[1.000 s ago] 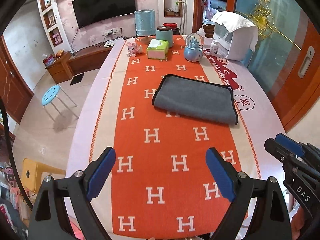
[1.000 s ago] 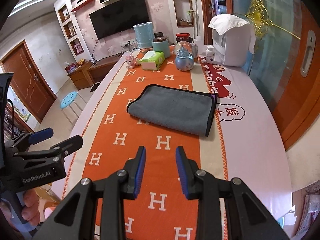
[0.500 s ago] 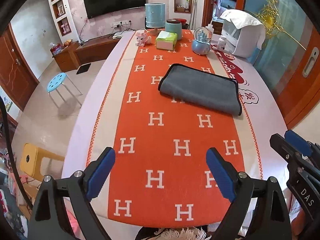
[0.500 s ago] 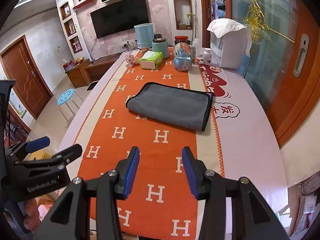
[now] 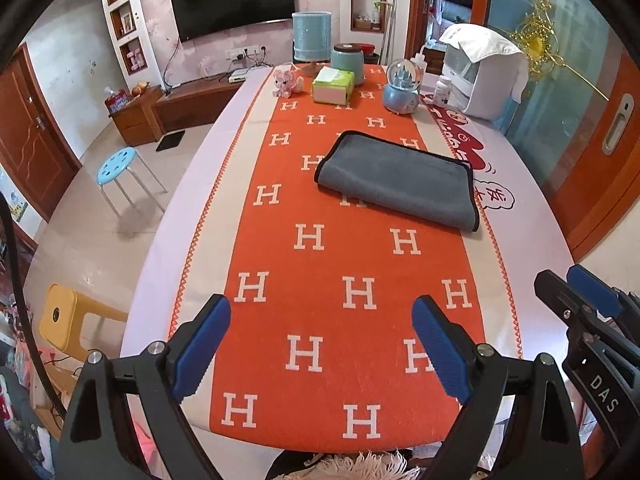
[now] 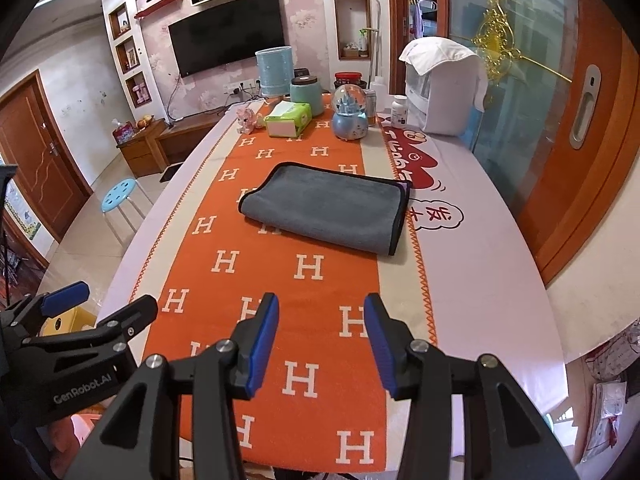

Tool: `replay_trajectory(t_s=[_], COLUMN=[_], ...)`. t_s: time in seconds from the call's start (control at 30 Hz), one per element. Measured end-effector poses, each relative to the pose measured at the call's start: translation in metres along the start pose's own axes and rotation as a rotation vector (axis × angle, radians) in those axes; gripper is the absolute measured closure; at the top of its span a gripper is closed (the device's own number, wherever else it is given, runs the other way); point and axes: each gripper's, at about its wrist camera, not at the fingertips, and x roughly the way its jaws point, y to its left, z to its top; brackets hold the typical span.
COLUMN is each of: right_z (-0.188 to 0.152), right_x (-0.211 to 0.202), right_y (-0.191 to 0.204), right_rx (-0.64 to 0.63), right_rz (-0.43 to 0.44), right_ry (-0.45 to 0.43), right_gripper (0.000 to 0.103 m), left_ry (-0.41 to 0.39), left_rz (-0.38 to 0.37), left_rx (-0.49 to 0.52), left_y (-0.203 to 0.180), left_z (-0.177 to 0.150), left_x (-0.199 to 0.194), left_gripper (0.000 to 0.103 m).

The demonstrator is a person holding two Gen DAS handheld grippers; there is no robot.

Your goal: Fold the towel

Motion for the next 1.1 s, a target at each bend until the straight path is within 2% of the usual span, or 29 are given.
replay_trajectory(t_s=[0.17,1.1], right_z=[-0.001,-0.006], right_x=[-0.001,0.007], right_y=[0.000,0.003], right_rx=[0.002,-0.005], right_rz=[-0.006,-0.017], right_ry=[-0.001,0.041], right_gripper=[0.059,0.059], left_ry=[-0.014,0.027], left_rz=[0.005,-0.006], left_rx=[0.004,0.014], left_y=[-0.002,-0.005], left_z=[0.000,-0.005], left_x=[-0.003,0.007], left_gripper=[0.012,0.012])
